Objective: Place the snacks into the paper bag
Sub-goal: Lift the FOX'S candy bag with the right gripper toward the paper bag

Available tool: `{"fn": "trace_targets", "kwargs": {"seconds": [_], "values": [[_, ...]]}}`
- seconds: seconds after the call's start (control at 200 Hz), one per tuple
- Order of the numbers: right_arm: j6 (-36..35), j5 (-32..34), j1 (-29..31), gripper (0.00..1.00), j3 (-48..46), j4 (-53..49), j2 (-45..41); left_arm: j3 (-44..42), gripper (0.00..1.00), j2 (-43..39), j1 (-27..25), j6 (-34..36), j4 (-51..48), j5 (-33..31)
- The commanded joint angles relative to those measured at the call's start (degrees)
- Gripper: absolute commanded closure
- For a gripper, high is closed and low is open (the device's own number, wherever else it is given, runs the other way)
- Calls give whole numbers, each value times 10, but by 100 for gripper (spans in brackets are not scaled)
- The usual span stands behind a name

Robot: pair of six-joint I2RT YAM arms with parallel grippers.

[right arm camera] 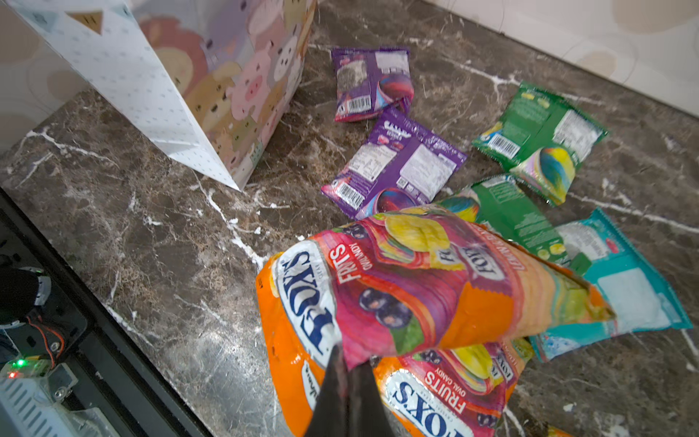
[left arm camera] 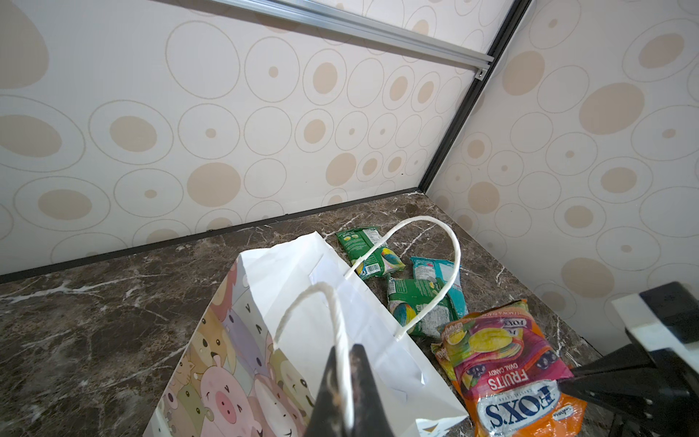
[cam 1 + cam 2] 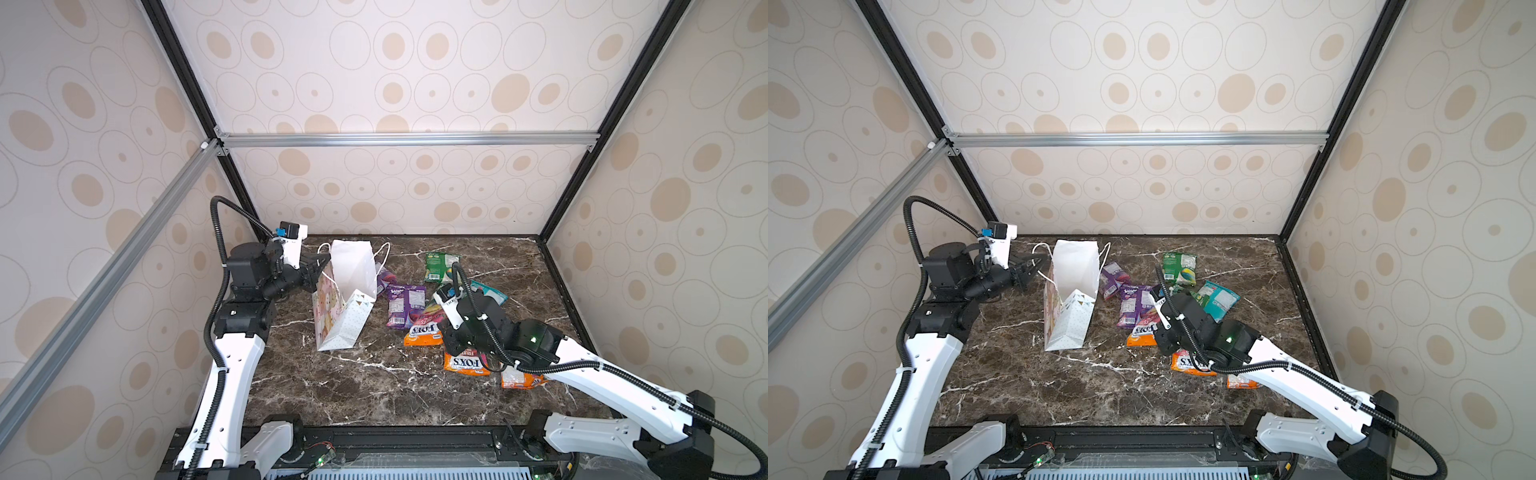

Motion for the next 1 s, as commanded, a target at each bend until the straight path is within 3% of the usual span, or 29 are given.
{"fn": "trace_targets", "kwargs": {"seconds": [0.0, 0.995], "values": [[-36, 20, 3, 100, 34, -6, 3, 3, 100, -11, 4, -6, 20, 9], [-158, 1, 3, 100, 235, -53, 15, 4, 100, -5, 4, -13, 22, 46]]}}
